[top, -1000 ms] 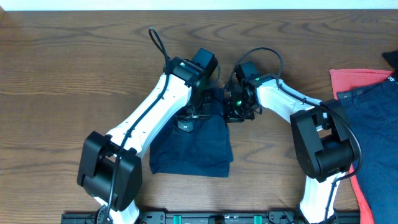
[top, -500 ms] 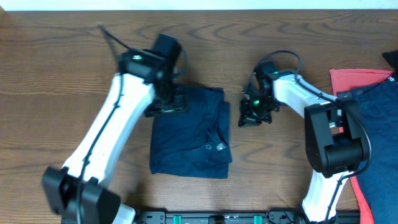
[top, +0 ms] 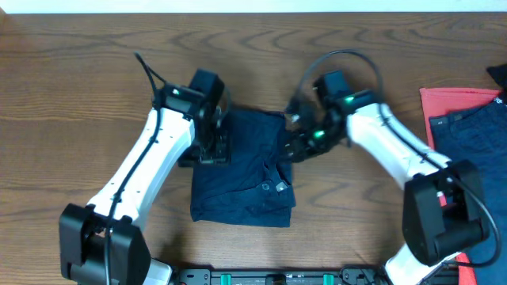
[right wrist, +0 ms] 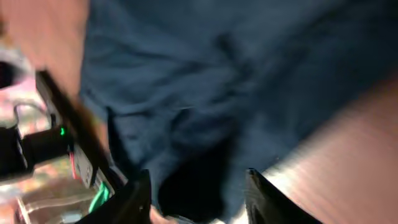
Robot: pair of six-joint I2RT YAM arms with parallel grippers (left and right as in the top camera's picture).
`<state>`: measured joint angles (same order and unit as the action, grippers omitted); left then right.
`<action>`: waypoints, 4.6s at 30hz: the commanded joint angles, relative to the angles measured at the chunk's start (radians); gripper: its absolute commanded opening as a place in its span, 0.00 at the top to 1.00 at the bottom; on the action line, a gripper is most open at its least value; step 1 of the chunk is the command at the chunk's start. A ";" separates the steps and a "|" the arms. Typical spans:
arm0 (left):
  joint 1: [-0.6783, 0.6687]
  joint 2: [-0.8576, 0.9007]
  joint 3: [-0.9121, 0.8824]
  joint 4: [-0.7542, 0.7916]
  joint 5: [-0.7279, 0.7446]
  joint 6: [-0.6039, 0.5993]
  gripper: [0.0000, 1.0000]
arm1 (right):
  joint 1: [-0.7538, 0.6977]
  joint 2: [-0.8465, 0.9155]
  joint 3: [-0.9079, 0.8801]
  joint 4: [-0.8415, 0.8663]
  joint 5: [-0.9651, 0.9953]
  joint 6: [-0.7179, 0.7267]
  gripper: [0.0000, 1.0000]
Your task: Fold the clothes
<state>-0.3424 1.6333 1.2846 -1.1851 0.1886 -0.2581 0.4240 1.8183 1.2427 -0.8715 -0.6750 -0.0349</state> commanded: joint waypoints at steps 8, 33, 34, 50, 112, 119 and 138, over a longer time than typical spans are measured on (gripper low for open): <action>-0.001 0.009 -0.143 0.053 0.016 -0.009 0.34 | 0.210 0.036 0.000 -0.169 0.164 0.046 0.99; -0.001 0.031 -0.316 0.668 0.018 0.109 0.47 | 0.198 0.007 -0.238 -0.123 0.464 0.293 0.99; 0.000 0.043 -0.342 0.714 -0.009 0.110 0.51 | 0.198 0.007 -0.238 -0.123 0.470 0.293 0.99; 0.170 0.076 -0.300 0.735 -0.092 0.165 0.90 | 0.181 0.007 -0.237 -0.142 0.533 0.293 0.76; 0.282 -0.153 -0.328 0.505 0.200 0.084 0.20 | 0.015 -0.132 -0.204 0.278 0.167 0.287 0.86; 0.246 -0.150 -0.321 0.315 0.448 0.039 0.22 | 0.018 -0.172 -0.205 0.598 0.177 0.323 0.80; 0.225 -0.150 -0.663 0.737 0.289 -0.179 0.56 | 0.031 0.122 -0.205 0.454 0.320 0.676 0.99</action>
<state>-0.1425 1.4799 0.6323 -0.5369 0.5468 -0.4252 0.4500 1.9373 1.0603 -0.2996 -0.4255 0.5453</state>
